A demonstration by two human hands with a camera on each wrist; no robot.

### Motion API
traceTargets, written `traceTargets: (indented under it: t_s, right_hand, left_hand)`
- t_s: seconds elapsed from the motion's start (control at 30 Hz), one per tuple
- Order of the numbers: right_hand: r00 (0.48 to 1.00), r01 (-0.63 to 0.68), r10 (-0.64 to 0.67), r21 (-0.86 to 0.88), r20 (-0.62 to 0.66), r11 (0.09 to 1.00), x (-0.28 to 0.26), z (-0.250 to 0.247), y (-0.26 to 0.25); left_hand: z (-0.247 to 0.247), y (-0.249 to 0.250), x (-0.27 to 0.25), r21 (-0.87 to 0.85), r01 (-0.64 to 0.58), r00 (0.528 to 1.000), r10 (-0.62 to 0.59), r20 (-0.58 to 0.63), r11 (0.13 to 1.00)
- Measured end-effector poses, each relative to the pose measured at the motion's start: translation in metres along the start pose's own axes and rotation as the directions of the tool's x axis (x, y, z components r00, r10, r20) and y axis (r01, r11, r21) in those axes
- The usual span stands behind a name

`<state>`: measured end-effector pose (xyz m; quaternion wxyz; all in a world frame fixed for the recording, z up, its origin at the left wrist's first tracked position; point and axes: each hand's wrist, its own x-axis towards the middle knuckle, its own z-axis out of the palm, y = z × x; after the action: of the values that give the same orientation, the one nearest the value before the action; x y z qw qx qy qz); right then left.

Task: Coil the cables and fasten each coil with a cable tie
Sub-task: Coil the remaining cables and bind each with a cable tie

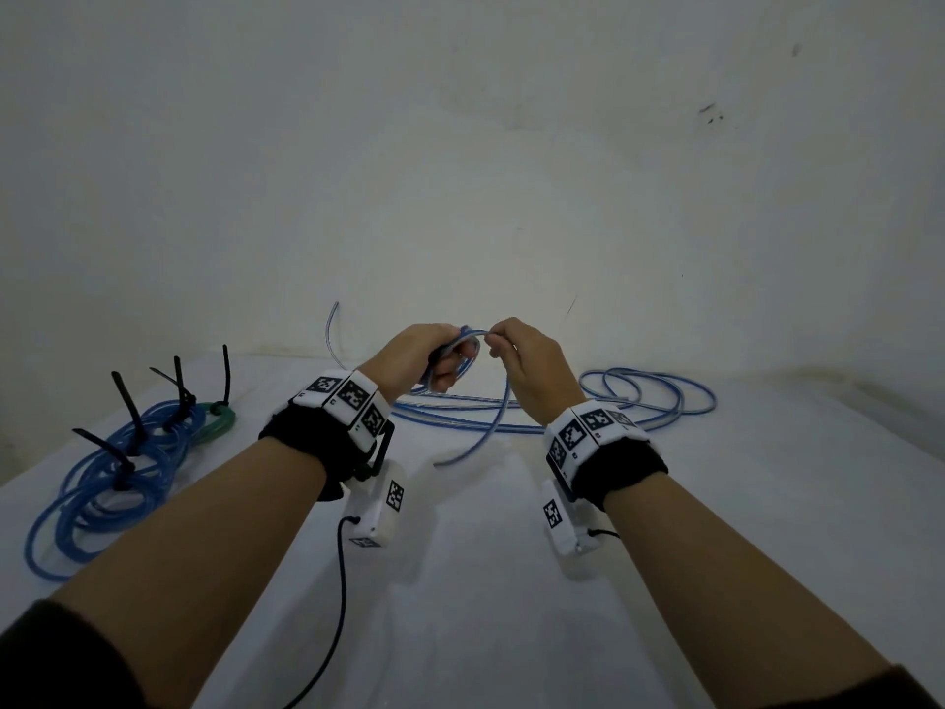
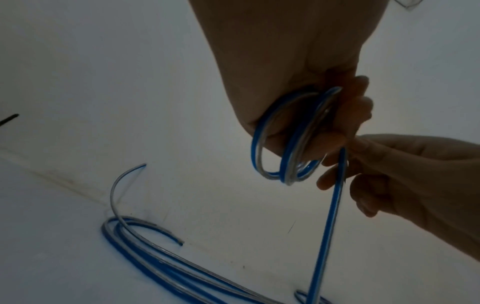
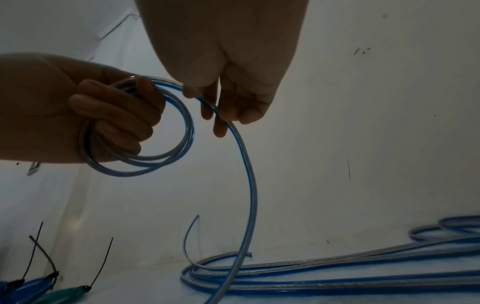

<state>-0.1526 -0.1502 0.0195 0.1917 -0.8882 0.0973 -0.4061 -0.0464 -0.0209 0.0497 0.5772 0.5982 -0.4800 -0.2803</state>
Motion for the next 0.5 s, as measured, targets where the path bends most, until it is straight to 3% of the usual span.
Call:
traceTargets:
  t_s: [0.17,0.3,0.5]
  right_hand:
    - [0.987,-0.146,0.147,-0.019,0.058,0.989,-0.005,0.001,0.013]
    - [0.964,-0.262,0.259,0.071,0.054,0.962,-0.013,-0.001,0.019]
    - [0.971,-0.230,0.204,0.247,0.124,0.941,-0.014,-0.004,0.018]
  left_hand:
    - [-0.008,0.001,0.000,-0.208,-0.013,0.999,0.002,-0.054,0.978]
    - [-0.015,0.002,0.001,-0.319,-0.013,0.997,-0.013,-0.082,0.948]
    - [-0.020,-0.001,0.002,-0.624,-0.005,0.996,-0.055,-0.076,0.781]
